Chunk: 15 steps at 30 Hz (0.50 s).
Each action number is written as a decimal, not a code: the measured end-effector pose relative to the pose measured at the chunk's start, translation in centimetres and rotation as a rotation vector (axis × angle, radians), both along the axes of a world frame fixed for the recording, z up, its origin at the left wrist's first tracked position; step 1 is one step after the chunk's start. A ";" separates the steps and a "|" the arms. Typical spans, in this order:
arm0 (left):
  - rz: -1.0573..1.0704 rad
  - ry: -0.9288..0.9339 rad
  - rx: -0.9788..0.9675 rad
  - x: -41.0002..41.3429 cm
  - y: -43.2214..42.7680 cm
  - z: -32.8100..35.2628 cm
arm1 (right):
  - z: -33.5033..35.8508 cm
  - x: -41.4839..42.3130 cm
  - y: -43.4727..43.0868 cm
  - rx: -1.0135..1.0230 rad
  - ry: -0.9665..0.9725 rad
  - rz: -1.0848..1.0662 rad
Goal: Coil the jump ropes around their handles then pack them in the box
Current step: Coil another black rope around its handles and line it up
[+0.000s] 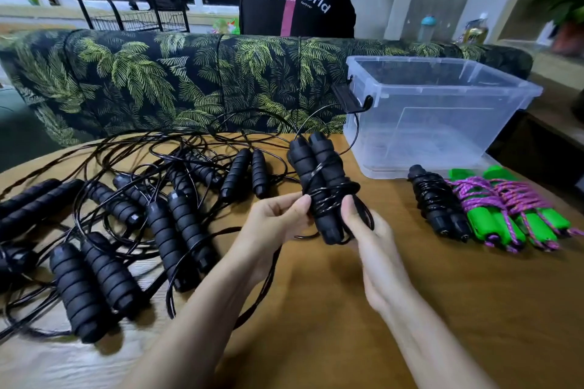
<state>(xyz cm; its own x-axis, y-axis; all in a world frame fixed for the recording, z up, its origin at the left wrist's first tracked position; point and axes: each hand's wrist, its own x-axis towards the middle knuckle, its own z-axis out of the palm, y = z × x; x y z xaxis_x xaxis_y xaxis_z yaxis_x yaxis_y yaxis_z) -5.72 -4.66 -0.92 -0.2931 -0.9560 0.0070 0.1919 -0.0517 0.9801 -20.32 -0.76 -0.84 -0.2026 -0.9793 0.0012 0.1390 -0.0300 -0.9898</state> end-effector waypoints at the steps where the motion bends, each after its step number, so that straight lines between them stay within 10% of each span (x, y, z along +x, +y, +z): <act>1: 0.009 0.024 0.015 0.2 -0.3 0.2 | -0.1 -0.1 -0.5 -0.024 0.110 -0.038; 7: 0.199 -0.170 -0.128 0.6 -1.1 -0.1 | -1.9 -0.4 -1.5 -0.438 0.680 -0.007; 15: 0.204 -0.450 -0.379 1.2 -0.3 -2.1 | -3.4 0.3 -0.8 -0.349 1.064 0.057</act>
<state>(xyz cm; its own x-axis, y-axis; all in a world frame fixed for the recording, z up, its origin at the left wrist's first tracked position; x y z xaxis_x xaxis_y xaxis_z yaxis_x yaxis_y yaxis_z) -4.49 -5.00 -2.98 -0.1577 -0.9484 0.2750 -0.2745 0.3096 0.9104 -20.04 -1.53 -4.22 0.1101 -0.8994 0.4229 -0.7625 -0.3494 -0.5445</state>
